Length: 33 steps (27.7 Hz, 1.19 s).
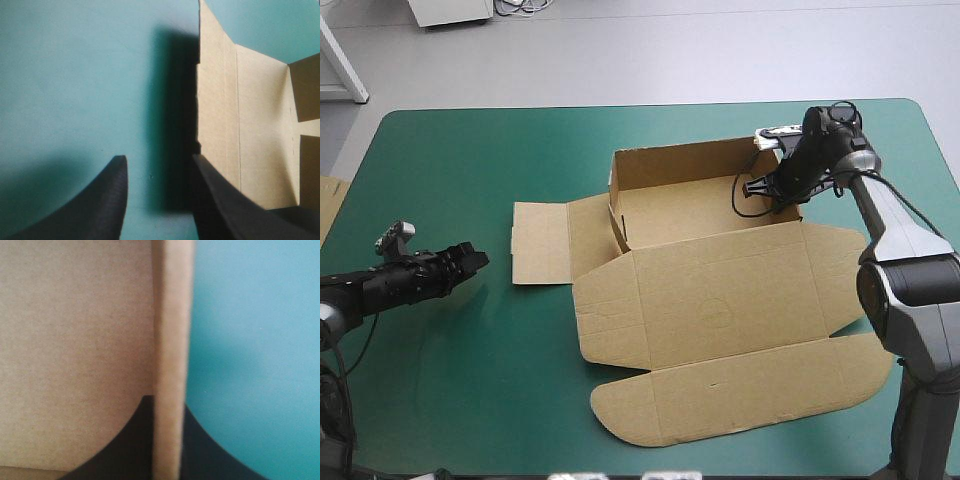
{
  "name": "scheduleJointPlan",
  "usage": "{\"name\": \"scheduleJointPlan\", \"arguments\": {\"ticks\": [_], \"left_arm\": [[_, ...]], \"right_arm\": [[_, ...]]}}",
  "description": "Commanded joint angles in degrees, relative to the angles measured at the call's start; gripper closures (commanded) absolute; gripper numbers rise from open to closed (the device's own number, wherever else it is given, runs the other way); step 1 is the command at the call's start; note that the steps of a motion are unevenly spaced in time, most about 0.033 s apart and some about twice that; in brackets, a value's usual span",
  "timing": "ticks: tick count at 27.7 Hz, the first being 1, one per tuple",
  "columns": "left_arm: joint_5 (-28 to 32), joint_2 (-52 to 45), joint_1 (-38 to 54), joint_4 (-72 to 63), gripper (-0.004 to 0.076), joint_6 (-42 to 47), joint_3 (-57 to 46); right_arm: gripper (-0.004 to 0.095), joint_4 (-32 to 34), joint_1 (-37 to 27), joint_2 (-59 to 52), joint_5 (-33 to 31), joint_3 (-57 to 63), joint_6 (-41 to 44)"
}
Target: Fold the box
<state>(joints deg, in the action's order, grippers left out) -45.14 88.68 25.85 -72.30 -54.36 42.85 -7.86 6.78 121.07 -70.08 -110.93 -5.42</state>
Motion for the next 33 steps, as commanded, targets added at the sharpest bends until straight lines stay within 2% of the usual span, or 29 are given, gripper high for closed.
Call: {"name": "scheduleJointPlan", "arguments": {"ticks": [1, 6, 12, 14, 20, 27, 33], "left_arm": [[-2.53, -1.57, 0.07, -3.96, 0.0431, -2.06, 1.38], [-2.38, -1.57, 2.13, -5.9, 0.0431, -3.48, 1.89], [-9.6, -1.57, 7.82, -9.85, 0.043, -4.93, 6.76], [-10.12, -1.57, 9.41, -9.85, 0.043, -5.46, 8.68], [-9.76, -1.46, 9.41, -11.39, 0.043, -8.87, 9.36], [-11.51, -0.83, 8.8, -15.55, 0.043, -11.9, 9.36], [-19.08, 4.4, 5.32, -19.17, 0.0431, -15.13, 9.36]], "right_arm": [[0.0907, -4.86, -0.49, -4.19, 2.4, -1.97, -1.86], [0.0907, -6.5, -0.49, -5.19, 3.77, -2.9, -2.69], [0.0907, -9.36, -2.2, -9.0, 4.82, -6.31, -3.99], [0.0907, -10.58, -2.78, -10.56, 3.89, -8.29, -4.71], [0.0907, -11.1, -3.11, -13.11, 0.3, -12.88, -5.05], [0.0907, -15.23, -3.11, -15.95, -1.02, -14.73, -5.99], [0.0907, -17.07, -3.11, -16.78, -1.34, -14.95, -6.08]]}}
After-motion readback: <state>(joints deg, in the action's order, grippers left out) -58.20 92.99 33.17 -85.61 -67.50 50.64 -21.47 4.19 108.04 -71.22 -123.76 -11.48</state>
